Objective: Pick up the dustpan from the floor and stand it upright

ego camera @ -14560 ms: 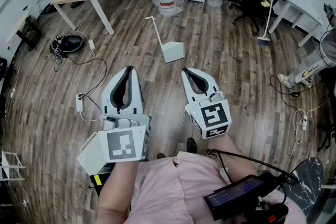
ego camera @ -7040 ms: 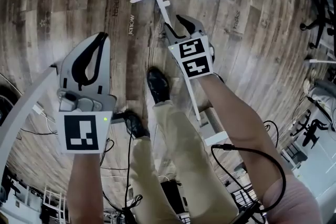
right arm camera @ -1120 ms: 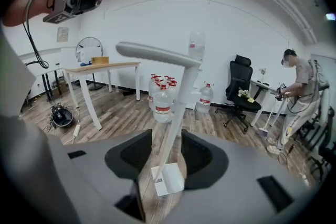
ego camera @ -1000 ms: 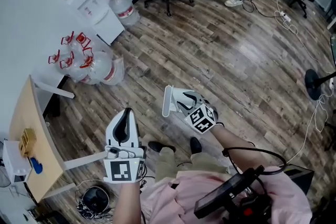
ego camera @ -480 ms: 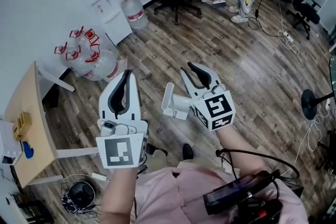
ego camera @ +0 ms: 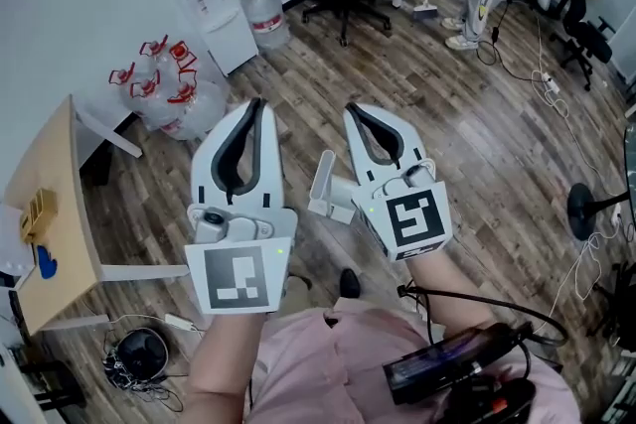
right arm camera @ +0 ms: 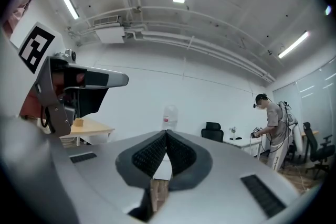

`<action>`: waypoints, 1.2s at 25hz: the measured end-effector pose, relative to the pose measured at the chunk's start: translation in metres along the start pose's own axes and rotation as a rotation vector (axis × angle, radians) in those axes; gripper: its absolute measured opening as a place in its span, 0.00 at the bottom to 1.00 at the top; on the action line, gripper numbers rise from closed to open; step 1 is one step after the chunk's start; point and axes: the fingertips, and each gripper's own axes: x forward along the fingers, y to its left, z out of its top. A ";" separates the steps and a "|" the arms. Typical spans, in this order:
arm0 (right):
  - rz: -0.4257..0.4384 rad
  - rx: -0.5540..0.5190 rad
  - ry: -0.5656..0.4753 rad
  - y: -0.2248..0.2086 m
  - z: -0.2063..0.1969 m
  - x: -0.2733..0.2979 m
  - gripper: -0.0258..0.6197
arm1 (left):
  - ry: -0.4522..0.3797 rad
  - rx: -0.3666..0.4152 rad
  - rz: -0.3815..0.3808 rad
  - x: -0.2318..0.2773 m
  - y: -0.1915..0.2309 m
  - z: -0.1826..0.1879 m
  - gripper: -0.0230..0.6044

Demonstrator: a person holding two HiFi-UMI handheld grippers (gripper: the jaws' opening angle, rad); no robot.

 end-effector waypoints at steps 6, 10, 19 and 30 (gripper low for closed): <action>0.032 -0.025 -0.068 0.016 0.007 0.003 0.04 | 0.004 0.000 0.011 -0.008 0.006 0.001 0.06; 0.049 -0.017 -0.075 0.024 0.010 0.004 0.04 | 0.004 0.001 0.013 -0.011 0.007 0.002 0.06; 0.069 -0.018 -0.080 0.029 0.012 0.010 0.04 | 0.004 -0.002 0.012 -0.010 0.009 0.003 0.06; 0.071 -0.021 -0.089 0.012 0.009 0.011 0.04 | 0.006 0.003 0.006 -0.002 -0.005 -0.016 0.06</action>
